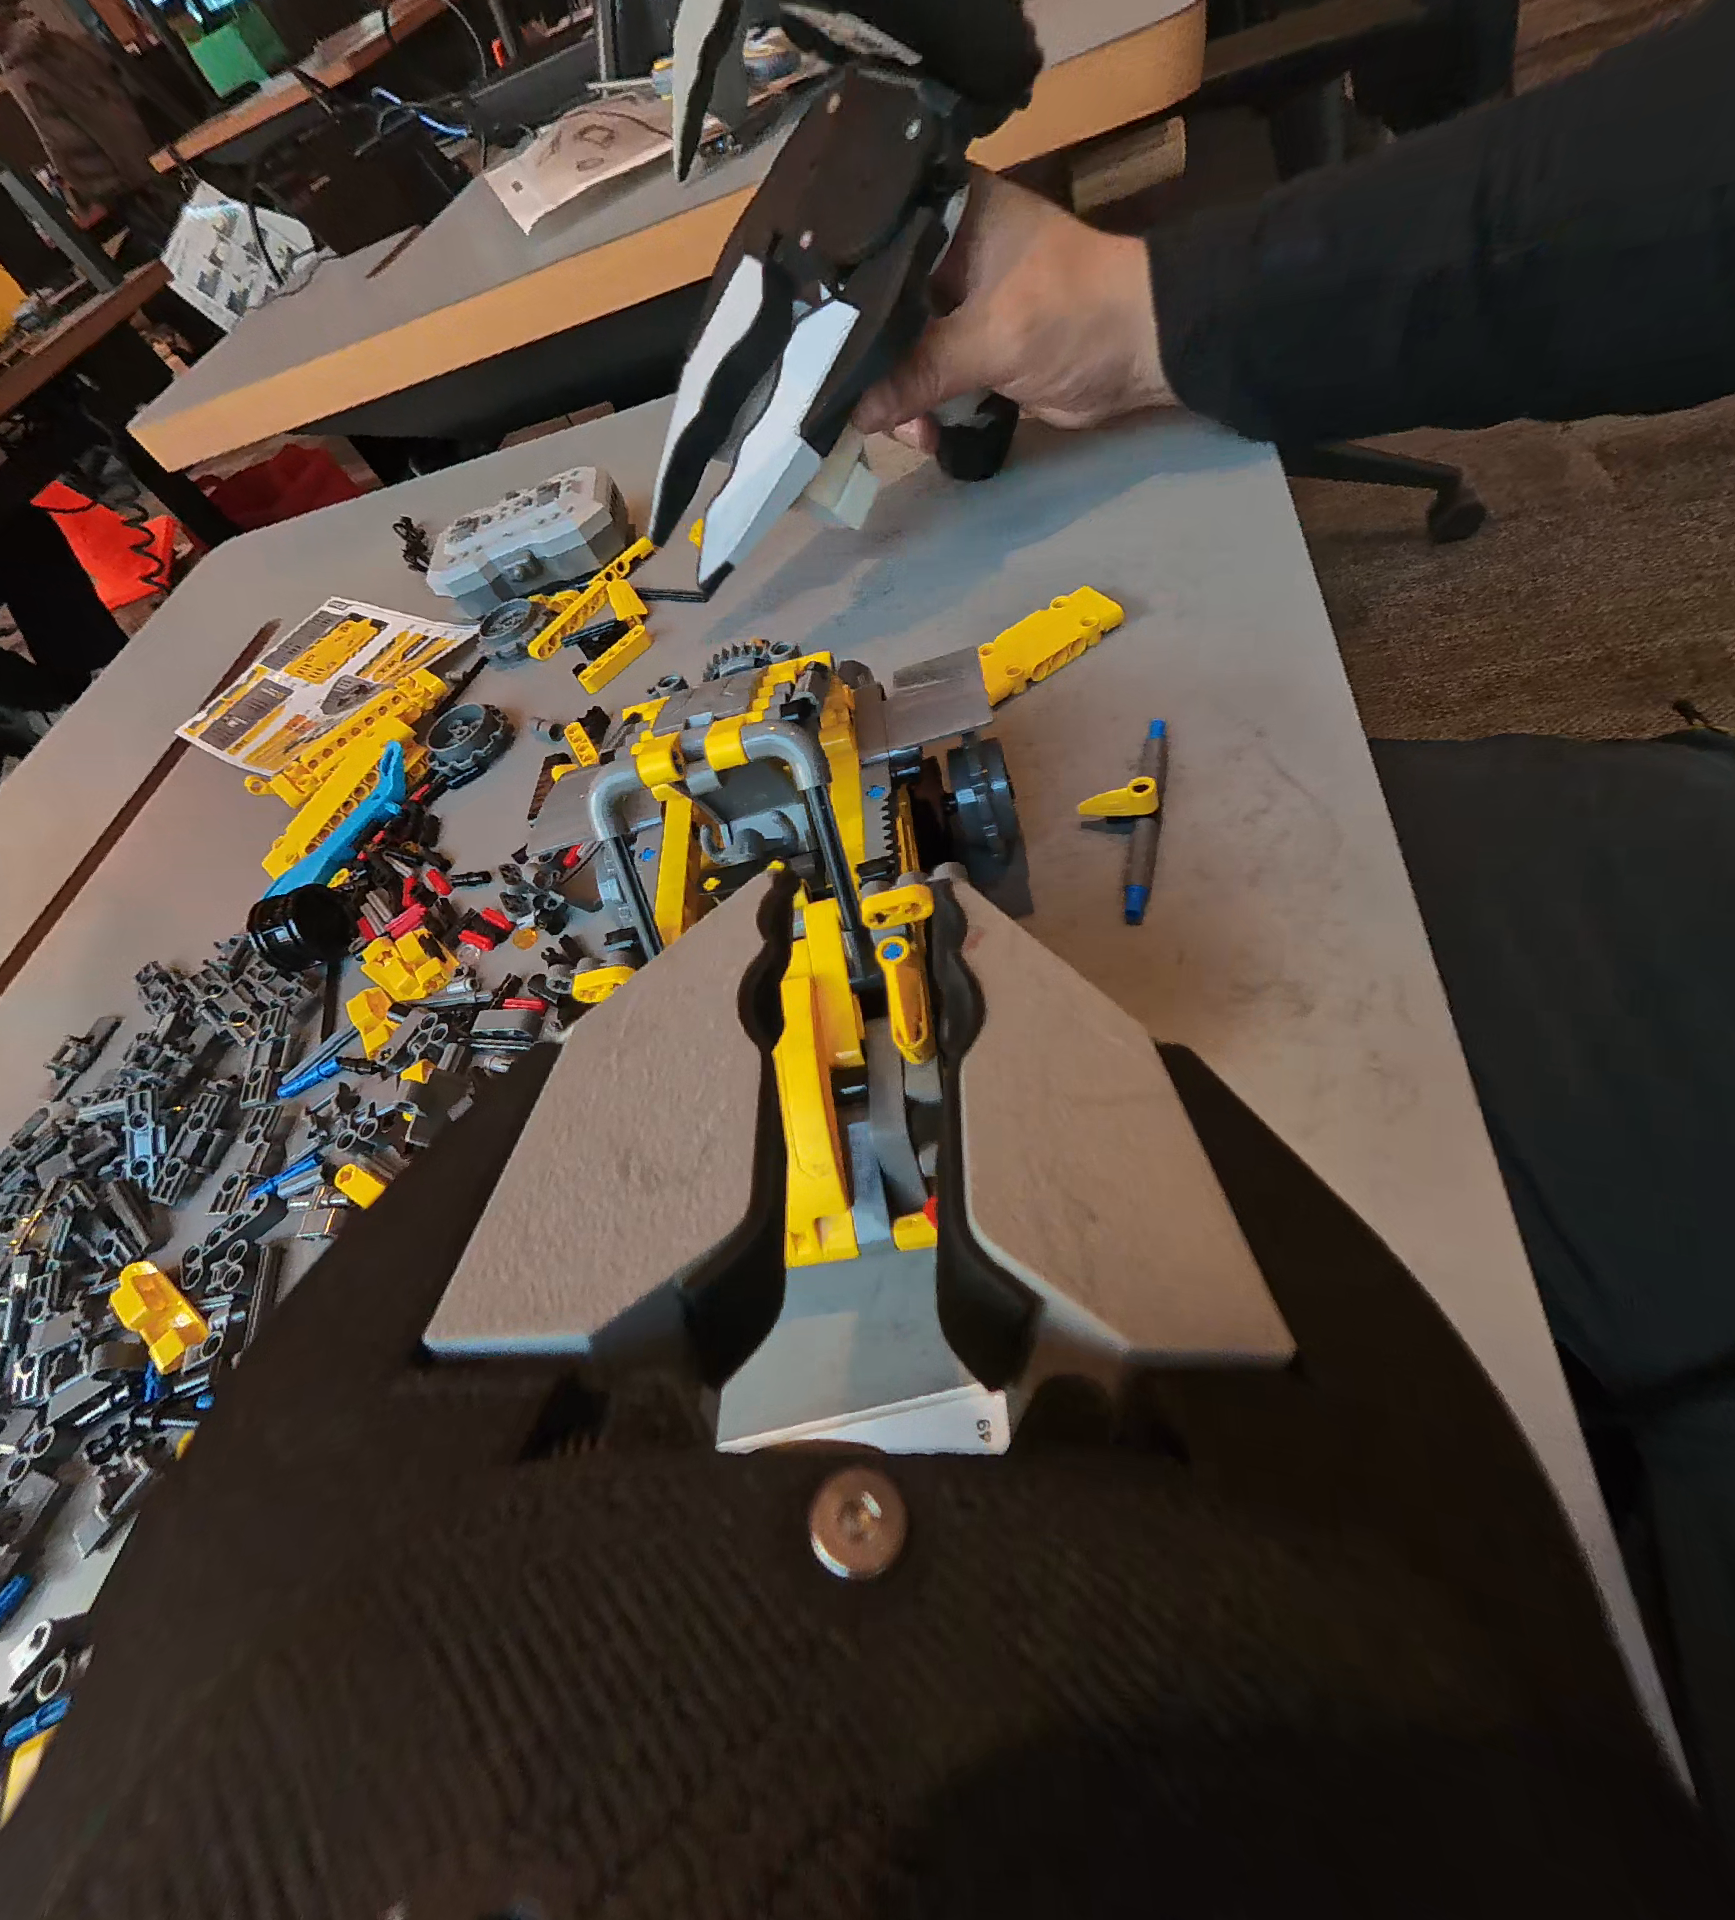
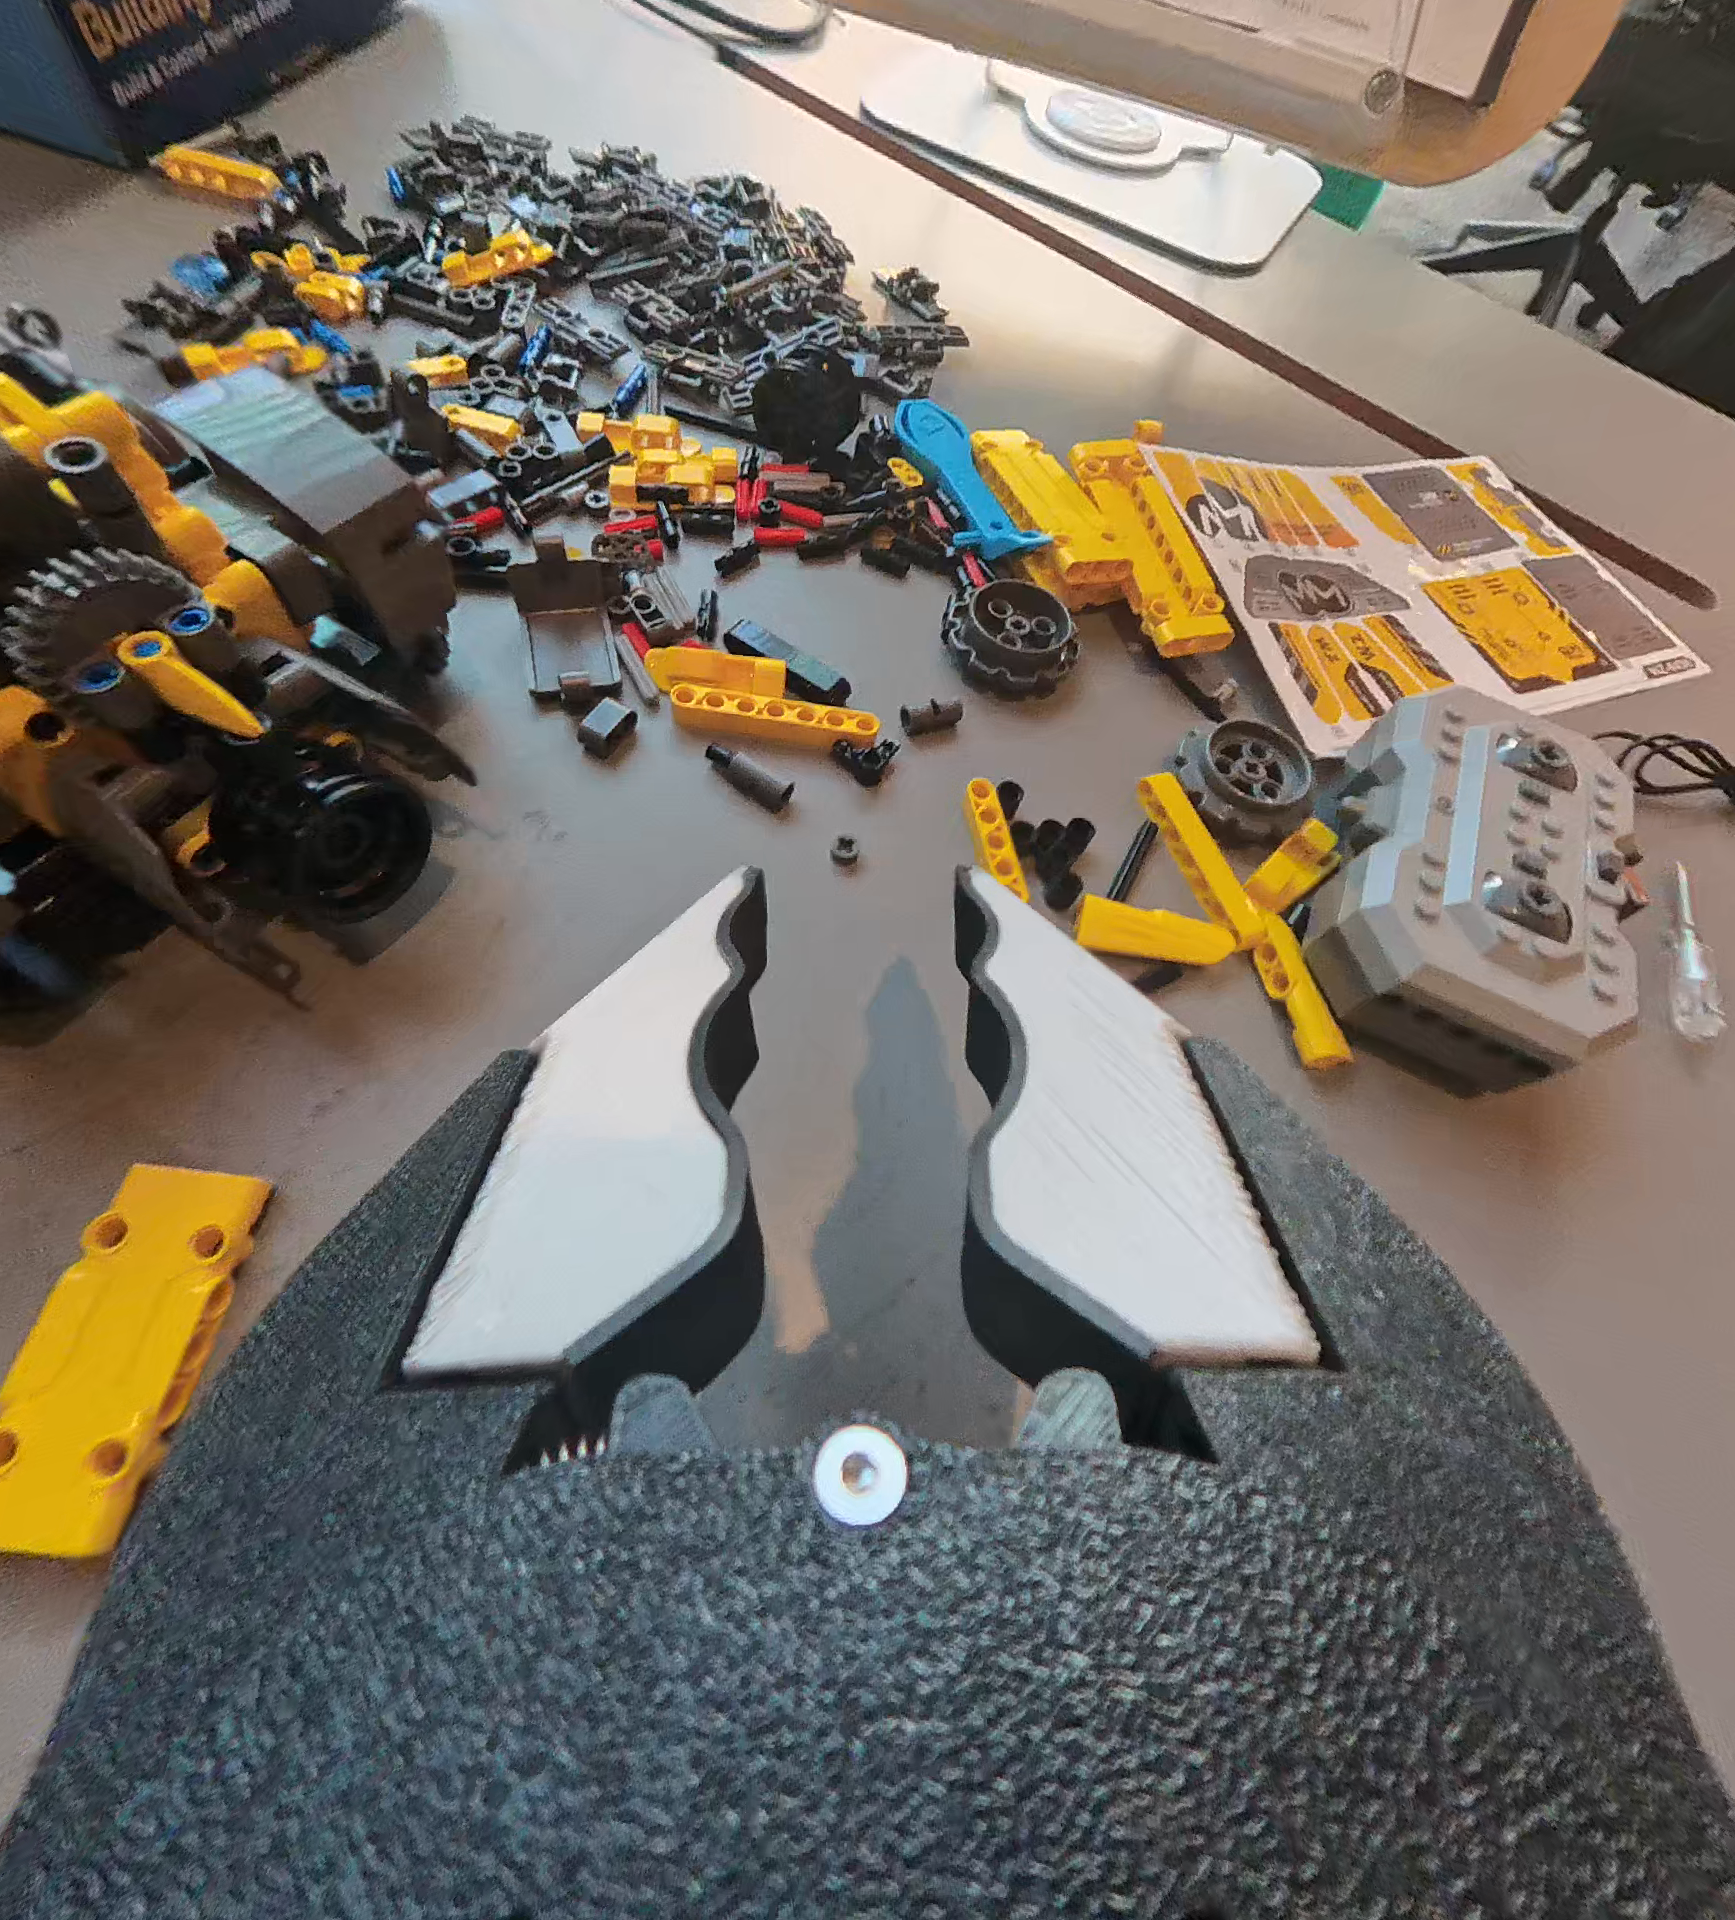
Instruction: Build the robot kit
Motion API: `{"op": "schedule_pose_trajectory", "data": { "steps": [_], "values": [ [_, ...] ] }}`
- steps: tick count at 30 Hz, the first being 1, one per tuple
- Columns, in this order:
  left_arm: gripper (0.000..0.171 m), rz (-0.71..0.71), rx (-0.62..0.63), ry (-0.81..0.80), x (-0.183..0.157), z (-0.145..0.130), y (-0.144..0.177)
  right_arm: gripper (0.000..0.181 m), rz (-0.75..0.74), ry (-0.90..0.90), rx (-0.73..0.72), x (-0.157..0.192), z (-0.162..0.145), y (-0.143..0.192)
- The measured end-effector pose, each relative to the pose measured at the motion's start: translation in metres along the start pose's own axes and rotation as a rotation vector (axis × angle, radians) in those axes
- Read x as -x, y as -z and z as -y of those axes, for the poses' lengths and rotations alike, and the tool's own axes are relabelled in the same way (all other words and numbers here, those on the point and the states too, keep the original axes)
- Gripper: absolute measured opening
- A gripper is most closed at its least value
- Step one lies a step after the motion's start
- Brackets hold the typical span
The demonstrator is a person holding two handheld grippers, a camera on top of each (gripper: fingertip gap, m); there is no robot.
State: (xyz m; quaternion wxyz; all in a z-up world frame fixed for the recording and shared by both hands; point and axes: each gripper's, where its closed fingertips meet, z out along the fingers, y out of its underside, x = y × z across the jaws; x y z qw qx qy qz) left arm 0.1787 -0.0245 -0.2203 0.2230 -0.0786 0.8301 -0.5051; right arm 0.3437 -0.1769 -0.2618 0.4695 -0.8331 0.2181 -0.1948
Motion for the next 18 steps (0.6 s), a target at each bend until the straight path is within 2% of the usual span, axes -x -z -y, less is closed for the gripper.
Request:
{"op": "schedule_pose_trajectory", "data": {
  "steps": [3, 11, 14, 18],
  "values": [
    [0.023, 0.002, 0.011, 0.007, 0.002, -0.004, -0.001, 0.031, 0.084, -0.022, -0.026, 0.003, 0.005, -0.006],
    [0.024, 0.013, 0.011, 0.004, 0.004, -0.005, -0.001, 0.031, 0.136, 0.058, -0.039, 0.018, 0.008, -0.006],
    [0.024, -0.001, -0.053, -0.041, 0.0, 0.009, 0.001, 0.032, 0.13, 0.077, -0.028, 0.02, 0.006, -0.007],
    [0.024, 0.009, -0.042, -0.125, 0.002, 0.041, 0.0, 0.032, 0.136, 0.123, -0.019, 0.026, 0.005, -0.008]
  ]
}}
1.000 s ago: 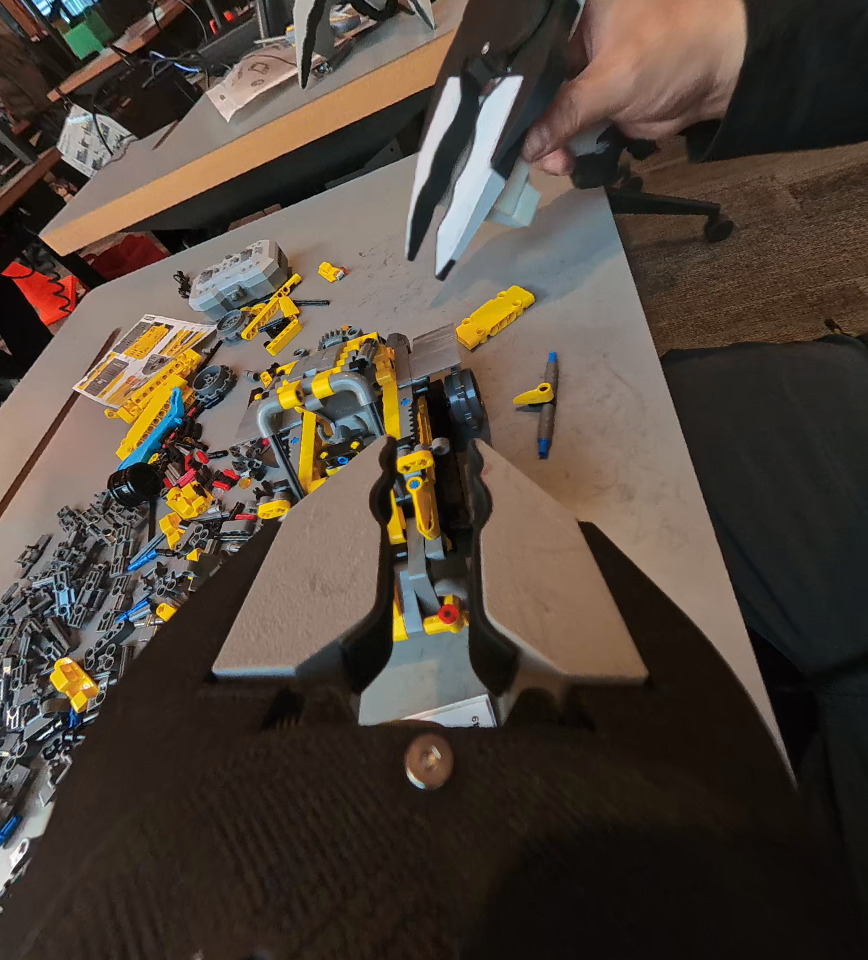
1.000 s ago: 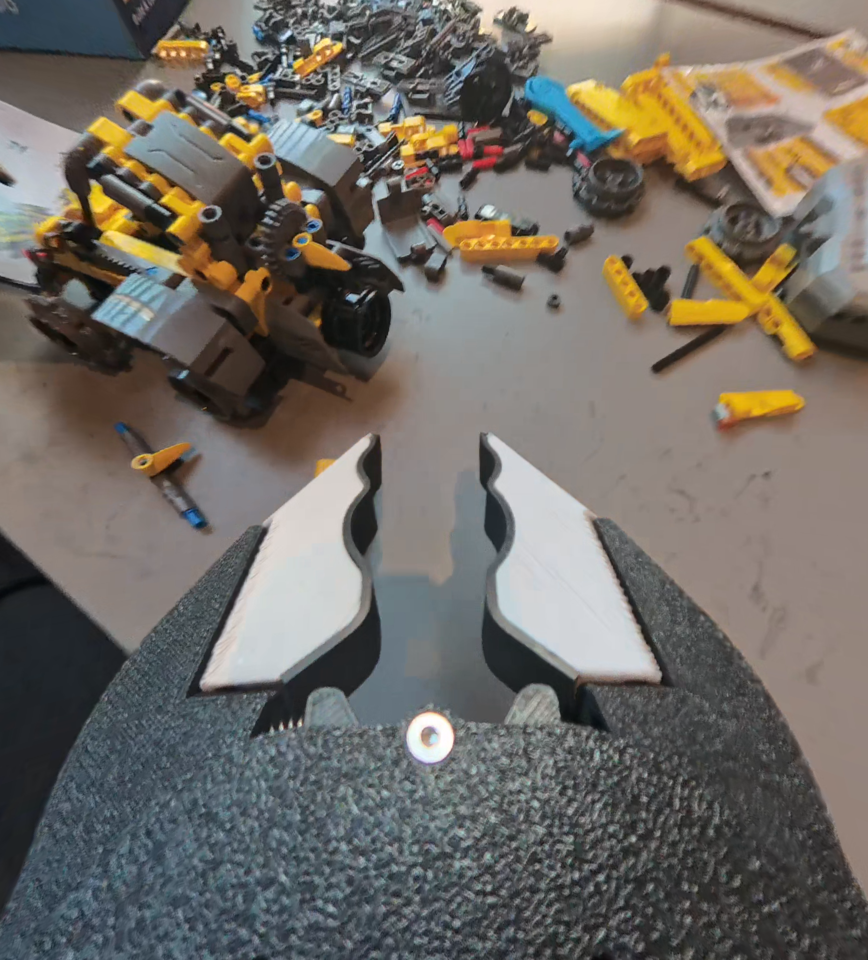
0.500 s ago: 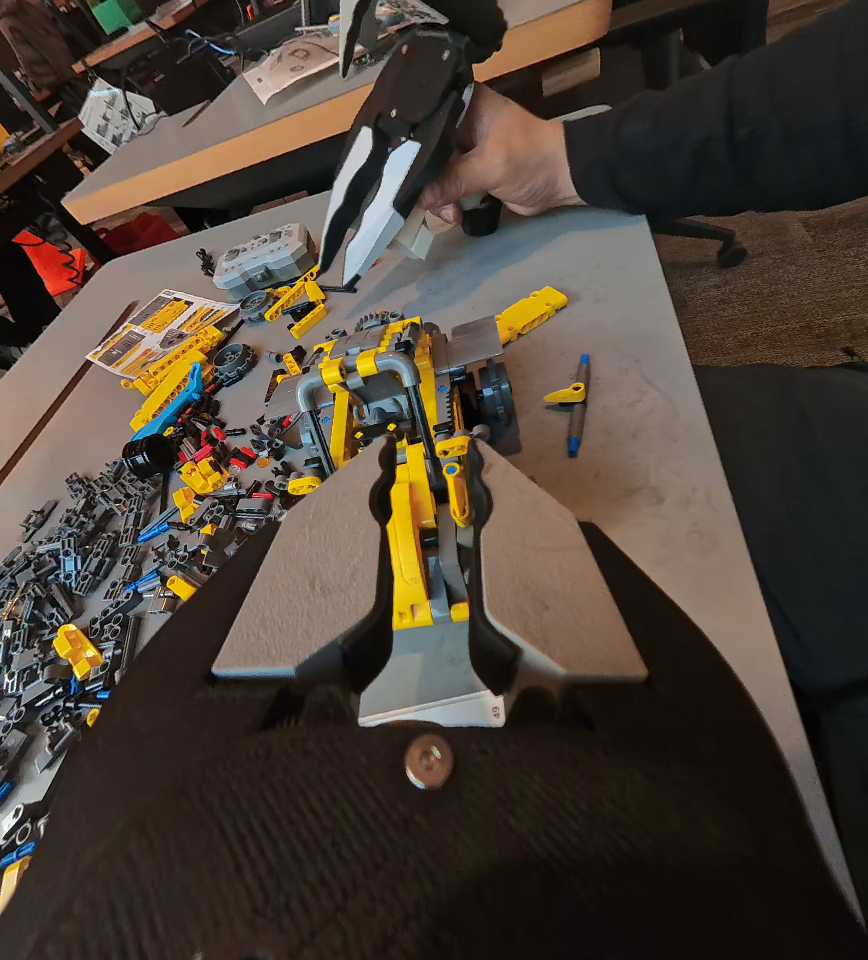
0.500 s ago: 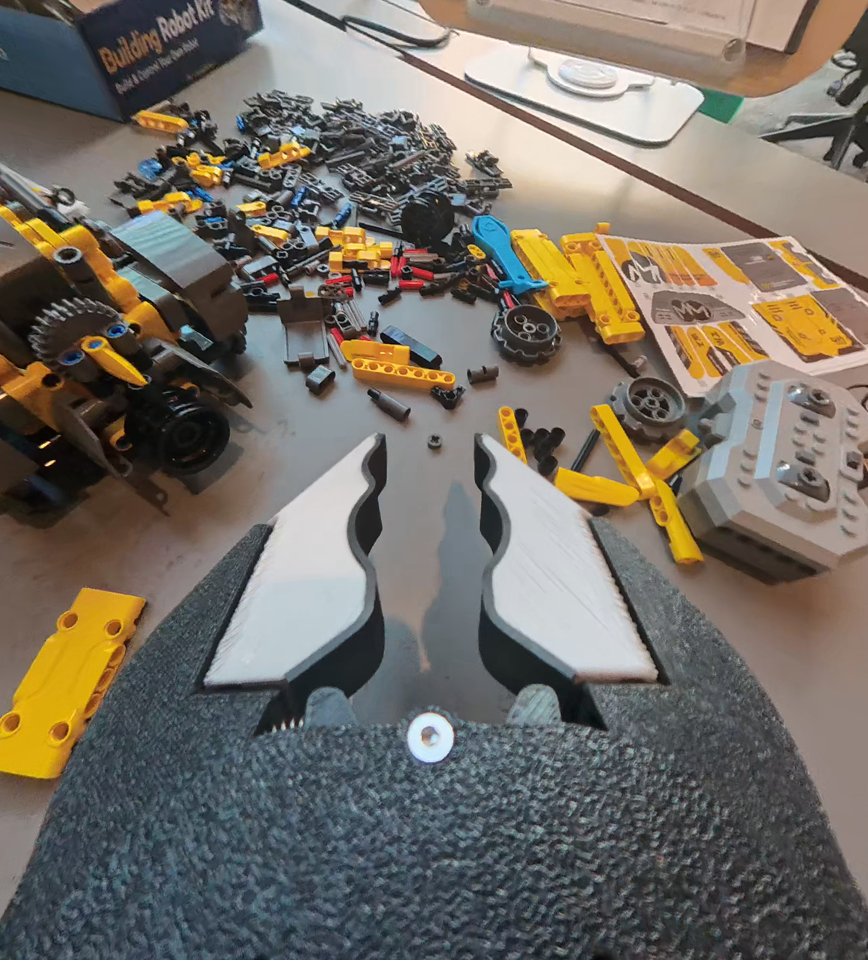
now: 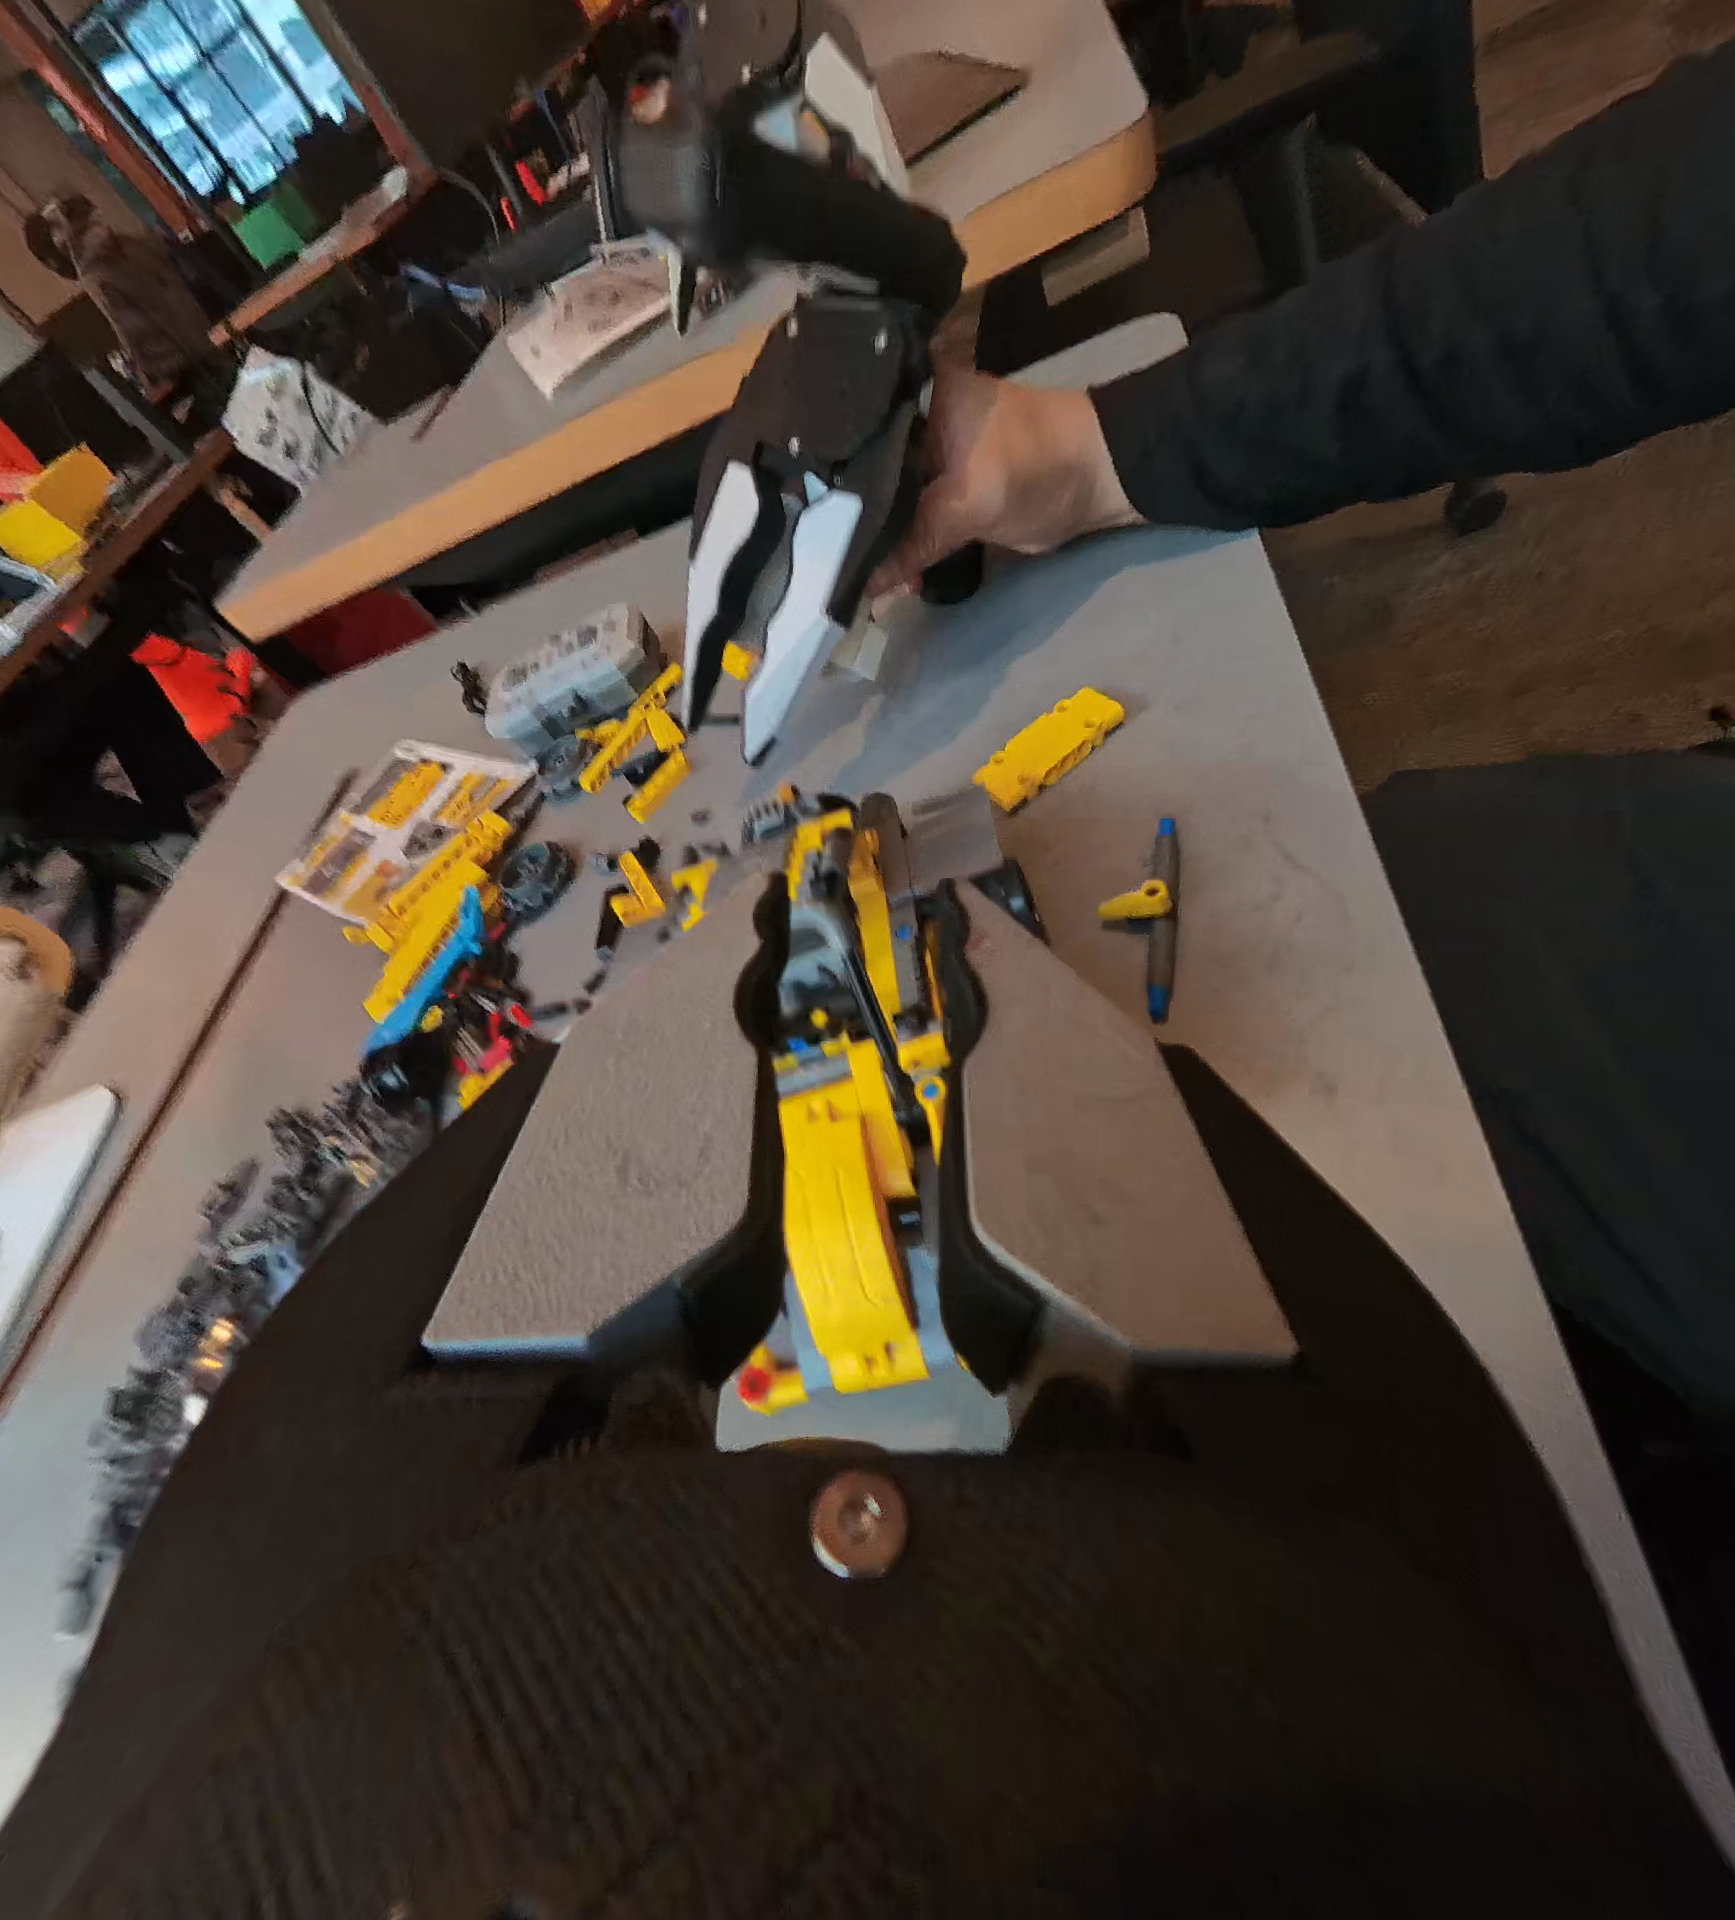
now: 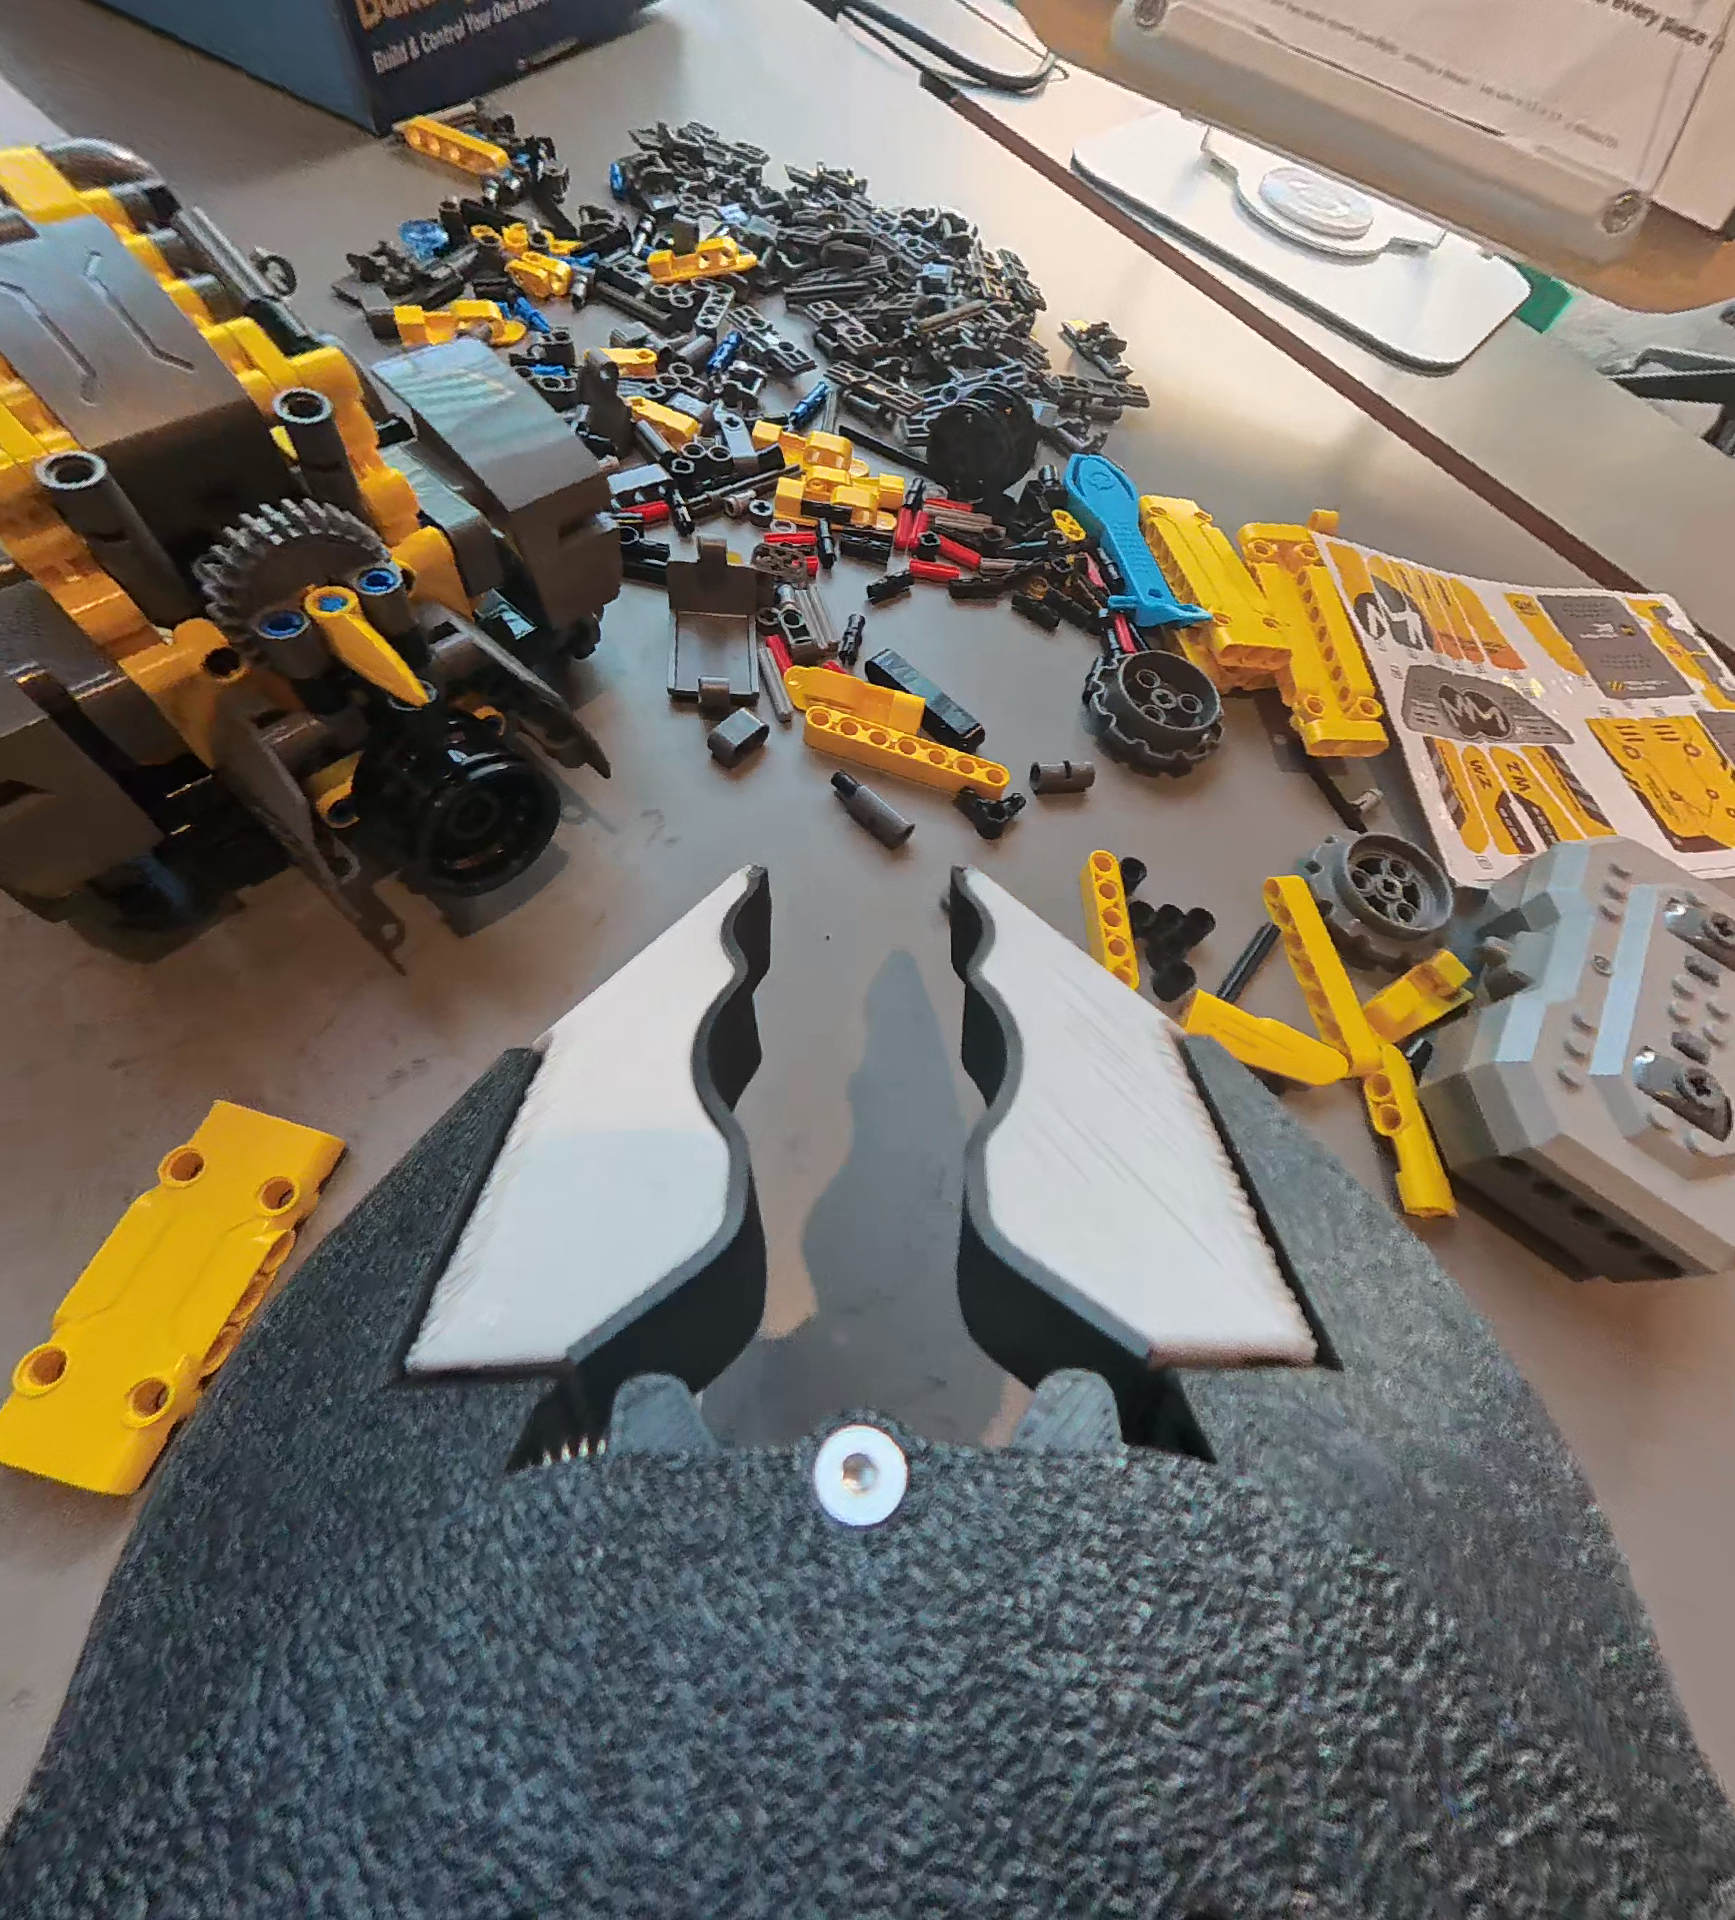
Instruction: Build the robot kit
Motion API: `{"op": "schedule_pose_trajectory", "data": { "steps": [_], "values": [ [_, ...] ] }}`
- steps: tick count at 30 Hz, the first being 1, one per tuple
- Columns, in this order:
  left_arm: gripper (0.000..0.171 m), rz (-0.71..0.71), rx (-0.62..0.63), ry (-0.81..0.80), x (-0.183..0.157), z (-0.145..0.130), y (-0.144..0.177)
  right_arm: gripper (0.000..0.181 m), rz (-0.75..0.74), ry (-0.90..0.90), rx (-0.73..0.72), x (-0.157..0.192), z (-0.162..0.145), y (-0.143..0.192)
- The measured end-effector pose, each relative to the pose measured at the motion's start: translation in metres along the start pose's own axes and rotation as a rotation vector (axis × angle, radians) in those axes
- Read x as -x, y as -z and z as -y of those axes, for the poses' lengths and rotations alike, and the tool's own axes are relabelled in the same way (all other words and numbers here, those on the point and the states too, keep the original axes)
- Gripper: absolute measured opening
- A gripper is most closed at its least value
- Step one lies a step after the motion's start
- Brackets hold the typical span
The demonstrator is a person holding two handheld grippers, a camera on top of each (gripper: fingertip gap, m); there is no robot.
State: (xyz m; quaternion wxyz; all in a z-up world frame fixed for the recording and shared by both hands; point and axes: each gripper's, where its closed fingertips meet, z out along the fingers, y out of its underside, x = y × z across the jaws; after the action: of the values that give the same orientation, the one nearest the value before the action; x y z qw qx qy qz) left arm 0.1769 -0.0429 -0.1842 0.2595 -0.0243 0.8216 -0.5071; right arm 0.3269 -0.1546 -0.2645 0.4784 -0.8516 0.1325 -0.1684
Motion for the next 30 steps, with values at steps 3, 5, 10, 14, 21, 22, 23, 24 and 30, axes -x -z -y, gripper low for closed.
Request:
{"op": "schedule_pose_trajectory", "data": {
  "steps": [3, 5, 10, 14, 21, 22, 23, 24, 30],
  "values": [
    [0.019, 0.01, -0.025, -0.079, 0.011, 0.035, 0.0, 0.031, 0.01, 0.016, -0.003, 0.003, 0.001, 0.0],
    [0.019, -0.003, 0.009, -0.08, 0.024, 0.047, -0.005, 0.031, 0.016, -0.004, -0.008, 0.002, 0.001, 0.0],
    [0.022, 0.055, 0.035, -0.085, 0.076, 0.092, -0.025, 0.031, 0.008, -0.035, -0.027, -0.003, 0.003, 0.002],
    [0.025, 0.002, 0.057, -0.09, 0.079, 0.122, -0.042, 0.031, -0.007, -0.033, -0.028, -0.005, 0.003, 0.003],
    [0.024, -0.102, -0.009, -0.001, 0.06, 0.126, -0.04, 0.031, -0.033, -0.045, -0.029, -0.01, 0.003, 0.003],
    [0.021, -0.112, -0.027, -0.002, 0.059, 0.127, -0.038, 0.031, -0.039, -0.044, -0.029, -0.011, 0.003, 0.003],
    [0.023, -0.114, -0.015, -0.005, 0.06, 0.125, -0.036, 0.031, -0.045, -0.04, -0.028, -0.011, 0.003, 0.002],
    [0.023, -0.102, -0.007, -0.008, 0.063, 0.123, -0.035, 0.031, -0.054, -0.037, -0.027, -0.012, 0.003, 0.002],
    [0.024, -0.104, -0.002, -0.012, 0.062, 0.121, -0.033, 0.033, -0.081, -0.019, 0.004, -0.013, -0.001, -0.001]
  ]
}}
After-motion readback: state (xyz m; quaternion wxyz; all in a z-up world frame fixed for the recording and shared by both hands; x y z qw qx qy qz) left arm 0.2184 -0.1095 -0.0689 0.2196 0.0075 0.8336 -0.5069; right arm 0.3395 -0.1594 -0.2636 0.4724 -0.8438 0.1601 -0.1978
